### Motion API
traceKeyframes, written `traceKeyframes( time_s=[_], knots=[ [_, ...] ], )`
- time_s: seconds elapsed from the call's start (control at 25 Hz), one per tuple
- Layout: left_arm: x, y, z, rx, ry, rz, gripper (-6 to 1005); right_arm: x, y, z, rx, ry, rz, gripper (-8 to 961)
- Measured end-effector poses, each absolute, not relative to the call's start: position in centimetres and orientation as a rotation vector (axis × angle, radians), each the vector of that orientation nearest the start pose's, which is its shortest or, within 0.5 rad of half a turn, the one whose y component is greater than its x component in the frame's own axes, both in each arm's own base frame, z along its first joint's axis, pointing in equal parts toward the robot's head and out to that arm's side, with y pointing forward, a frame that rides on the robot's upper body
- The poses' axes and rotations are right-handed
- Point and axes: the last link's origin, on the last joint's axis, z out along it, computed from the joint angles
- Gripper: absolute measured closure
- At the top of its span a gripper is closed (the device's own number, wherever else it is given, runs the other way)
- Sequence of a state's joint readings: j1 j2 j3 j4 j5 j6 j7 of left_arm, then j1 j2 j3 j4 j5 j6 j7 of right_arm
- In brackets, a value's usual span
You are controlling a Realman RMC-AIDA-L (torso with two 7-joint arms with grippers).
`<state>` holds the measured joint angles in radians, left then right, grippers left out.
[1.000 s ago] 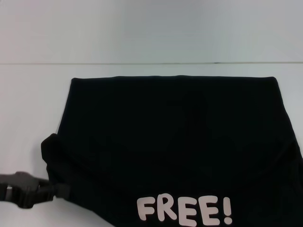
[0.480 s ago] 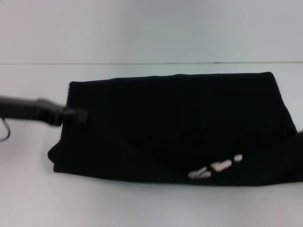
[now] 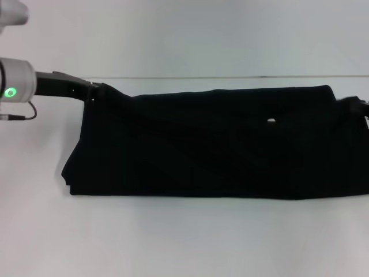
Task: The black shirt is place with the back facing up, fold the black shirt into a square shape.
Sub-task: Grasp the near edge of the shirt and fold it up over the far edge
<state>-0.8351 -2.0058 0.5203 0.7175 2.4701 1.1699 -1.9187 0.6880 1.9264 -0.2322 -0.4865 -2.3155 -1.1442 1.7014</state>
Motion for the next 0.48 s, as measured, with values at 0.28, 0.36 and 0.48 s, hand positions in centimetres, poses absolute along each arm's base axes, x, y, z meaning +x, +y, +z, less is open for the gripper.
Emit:
traceKeyframes(
  time_s=[0.28,0.36,0.48],
  knots=[
    [-24.5,46.4,4.4,-2.249,-0.880,-0.151,933,30.3,45.2,4.5,-1.996,1.103,0.390,909],
    [-24.6,46.6,4.1,-2.231,-0.869,-0.135,930,29.5,46.1,3.9,-1.968,1.078,0.364,909],
    [-24.7,47.0,3.8,-2.196,-0.853,-0.119,926,28.4,47.2,3.6,-1.941,1.042,0.345,910]
  ],
)
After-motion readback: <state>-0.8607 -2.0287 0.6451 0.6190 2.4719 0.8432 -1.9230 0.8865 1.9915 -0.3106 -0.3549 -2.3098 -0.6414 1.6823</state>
